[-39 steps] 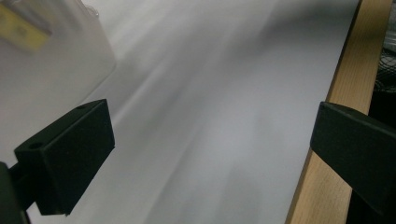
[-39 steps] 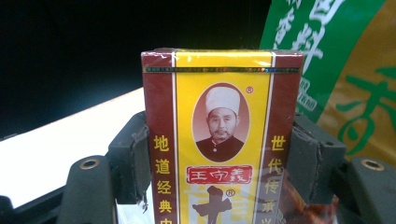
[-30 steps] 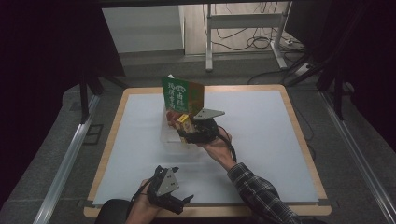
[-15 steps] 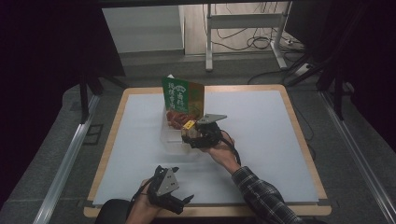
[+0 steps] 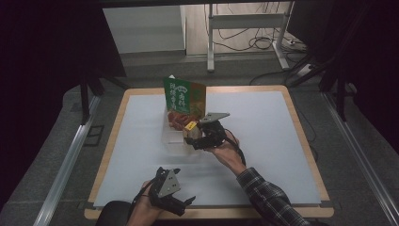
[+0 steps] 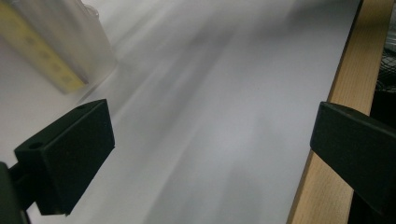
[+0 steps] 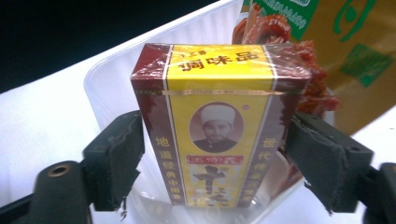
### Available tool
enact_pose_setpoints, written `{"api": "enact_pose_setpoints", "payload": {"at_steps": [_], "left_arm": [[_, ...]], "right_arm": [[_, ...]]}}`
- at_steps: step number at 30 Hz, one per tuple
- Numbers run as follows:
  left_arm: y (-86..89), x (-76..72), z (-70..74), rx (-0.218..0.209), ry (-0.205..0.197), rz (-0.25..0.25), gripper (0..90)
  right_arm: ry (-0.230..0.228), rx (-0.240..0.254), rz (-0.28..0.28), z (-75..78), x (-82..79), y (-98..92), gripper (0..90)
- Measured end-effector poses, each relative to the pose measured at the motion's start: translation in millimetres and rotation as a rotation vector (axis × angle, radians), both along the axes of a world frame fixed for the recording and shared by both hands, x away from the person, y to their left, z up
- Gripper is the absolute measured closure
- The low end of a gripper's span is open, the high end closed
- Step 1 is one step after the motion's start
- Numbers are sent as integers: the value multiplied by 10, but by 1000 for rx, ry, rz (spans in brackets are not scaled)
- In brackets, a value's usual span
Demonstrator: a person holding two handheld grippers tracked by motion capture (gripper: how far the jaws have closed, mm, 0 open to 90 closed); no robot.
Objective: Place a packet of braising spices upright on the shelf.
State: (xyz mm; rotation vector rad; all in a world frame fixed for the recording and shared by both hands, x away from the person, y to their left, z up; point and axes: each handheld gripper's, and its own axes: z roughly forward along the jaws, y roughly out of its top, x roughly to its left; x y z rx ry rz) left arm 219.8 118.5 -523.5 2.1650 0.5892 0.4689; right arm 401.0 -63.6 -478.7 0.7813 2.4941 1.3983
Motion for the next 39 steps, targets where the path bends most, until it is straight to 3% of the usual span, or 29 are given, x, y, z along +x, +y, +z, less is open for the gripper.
{"api": "enact_pose_setpoints", "payload": {"at_steps": [12,39], "left_arm": [[-9,3,-8,0,1,3,0],[-11,2,-10,0,-1,3,0]], "right_arm": [[-12,-28,32,136,-72,-125,90],[-54,-78,41,214,-185,-338,61]]}}
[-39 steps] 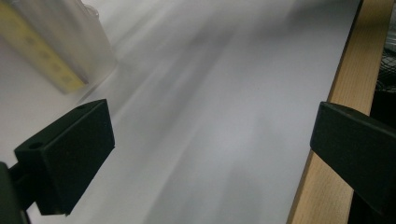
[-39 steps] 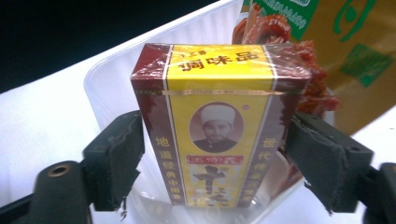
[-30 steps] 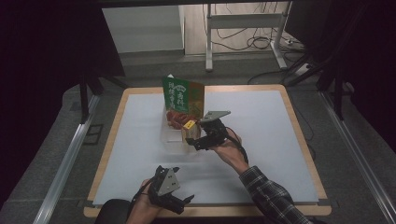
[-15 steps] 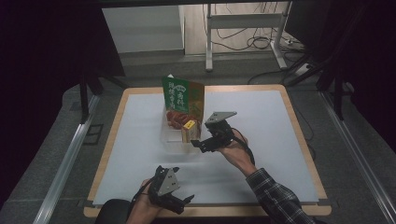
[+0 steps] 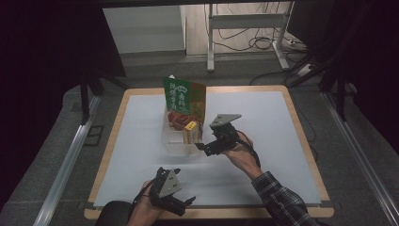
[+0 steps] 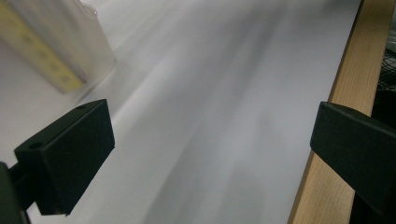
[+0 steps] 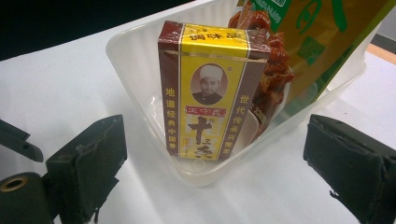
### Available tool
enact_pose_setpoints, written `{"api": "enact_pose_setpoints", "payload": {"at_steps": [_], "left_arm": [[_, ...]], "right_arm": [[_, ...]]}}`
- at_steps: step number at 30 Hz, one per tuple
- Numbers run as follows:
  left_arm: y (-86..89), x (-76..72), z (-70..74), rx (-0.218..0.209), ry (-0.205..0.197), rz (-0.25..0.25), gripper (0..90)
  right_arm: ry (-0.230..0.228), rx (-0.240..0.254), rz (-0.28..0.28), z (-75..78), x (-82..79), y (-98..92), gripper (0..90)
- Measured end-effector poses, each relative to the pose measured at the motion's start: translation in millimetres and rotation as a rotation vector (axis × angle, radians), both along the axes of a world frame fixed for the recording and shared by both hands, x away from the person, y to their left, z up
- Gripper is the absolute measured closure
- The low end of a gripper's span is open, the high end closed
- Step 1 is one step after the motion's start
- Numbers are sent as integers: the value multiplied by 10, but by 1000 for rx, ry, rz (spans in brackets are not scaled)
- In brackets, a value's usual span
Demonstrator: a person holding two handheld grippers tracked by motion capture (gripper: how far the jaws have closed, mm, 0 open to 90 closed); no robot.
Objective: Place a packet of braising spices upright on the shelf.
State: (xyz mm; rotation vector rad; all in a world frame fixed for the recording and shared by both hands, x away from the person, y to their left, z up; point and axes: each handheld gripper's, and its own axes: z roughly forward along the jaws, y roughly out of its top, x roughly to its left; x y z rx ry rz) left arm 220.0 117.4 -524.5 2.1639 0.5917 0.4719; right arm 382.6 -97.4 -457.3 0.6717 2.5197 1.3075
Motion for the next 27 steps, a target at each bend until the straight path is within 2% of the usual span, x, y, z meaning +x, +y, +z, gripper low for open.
{"api": "enact_pose_setpoints", "payload": {"at_steps": [12,18,27], "left_arm": [[0,2,-2,6,-1,-3,0],[2,3,-1,4,0,-2,0],[-2,5,-3,3,1,-3,0]], "right_arm": [[8,-18,24,28,-64,-53,61],[17,-16,15,28,-67,-85,35],[8,-34,8,43,-98,-156,28]]}}
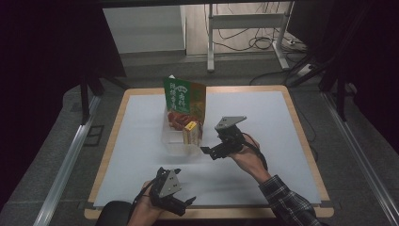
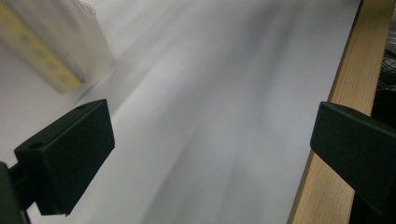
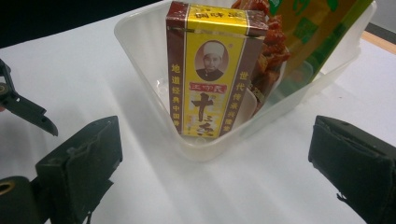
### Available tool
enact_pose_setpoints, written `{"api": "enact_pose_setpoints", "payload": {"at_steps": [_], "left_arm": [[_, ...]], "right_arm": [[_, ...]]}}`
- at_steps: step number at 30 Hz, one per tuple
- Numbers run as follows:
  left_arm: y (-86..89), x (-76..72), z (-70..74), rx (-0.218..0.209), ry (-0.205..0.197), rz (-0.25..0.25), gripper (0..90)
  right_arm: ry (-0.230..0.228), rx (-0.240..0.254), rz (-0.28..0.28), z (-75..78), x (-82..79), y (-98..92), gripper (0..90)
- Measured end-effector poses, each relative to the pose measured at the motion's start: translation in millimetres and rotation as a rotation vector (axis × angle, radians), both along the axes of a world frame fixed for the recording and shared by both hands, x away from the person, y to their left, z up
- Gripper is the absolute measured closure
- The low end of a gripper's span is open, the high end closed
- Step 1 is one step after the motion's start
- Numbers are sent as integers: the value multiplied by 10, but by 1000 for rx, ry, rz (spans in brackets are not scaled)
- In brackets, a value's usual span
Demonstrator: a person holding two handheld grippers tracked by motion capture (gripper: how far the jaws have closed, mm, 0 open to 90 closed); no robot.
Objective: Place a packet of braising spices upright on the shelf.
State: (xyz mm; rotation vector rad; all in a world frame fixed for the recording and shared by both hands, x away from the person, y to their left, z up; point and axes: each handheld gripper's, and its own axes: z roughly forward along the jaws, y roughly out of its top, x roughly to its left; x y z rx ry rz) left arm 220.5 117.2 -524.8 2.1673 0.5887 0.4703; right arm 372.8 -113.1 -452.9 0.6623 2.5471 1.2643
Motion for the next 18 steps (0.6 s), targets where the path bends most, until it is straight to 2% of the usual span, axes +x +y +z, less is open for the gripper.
{"api": "enact_pose_setpoints", "payload": {"at_steps": [18], "left_arm": [[14,11,5,-12,2,12,0]], "right_arm": [[0,-17,-17,18,-64,-181,25]]}}
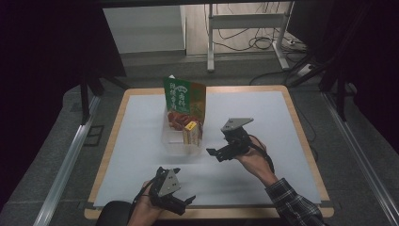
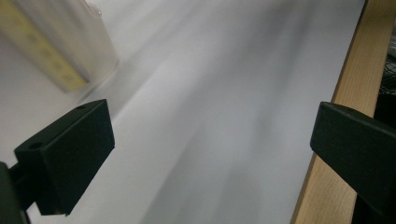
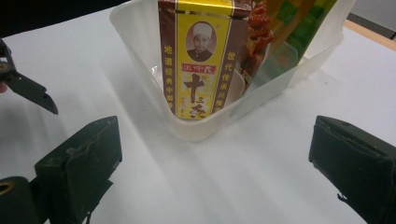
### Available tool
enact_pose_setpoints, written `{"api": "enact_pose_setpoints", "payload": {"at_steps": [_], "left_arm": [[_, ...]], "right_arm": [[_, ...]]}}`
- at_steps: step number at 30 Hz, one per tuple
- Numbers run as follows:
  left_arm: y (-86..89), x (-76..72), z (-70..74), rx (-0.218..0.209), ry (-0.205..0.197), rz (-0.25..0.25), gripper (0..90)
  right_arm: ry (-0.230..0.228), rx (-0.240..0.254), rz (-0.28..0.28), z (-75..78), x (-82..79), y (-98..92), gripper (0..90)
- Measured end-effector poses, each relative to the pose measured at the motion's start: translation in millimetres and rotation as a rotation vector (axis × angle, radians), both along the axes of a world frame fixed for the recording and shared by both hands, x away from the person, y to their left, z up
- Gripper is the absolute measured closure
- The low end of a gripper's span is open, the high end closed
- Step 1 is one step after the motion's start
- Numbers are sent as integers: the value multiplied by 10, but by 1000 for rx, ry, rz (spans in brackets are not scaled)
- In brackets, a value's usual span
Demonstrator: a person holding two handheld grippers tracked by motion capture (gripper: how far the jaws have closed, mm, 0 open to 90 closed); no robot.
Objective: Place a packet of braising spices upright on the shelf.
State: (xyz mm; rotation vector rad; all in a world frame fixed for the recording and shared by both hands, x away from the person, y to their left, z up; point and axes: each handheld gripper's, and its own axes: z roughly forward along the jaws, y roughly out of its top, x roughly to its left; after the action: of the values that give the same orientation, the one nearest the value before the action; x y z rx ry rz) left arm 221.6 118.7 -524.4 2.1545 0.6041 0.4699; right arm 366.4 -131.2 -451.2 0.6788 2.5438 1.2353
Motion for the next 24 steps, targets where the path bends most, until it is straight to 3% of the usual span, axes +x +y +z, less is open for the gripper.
{"api": "enact_pose_setpoints", "payload": {"at_steps": [24], "left_arm": [[2,0,2,5,0,6,0]], "right_arm": [[7,-7,-46,-23,-63,-290,21]]}}
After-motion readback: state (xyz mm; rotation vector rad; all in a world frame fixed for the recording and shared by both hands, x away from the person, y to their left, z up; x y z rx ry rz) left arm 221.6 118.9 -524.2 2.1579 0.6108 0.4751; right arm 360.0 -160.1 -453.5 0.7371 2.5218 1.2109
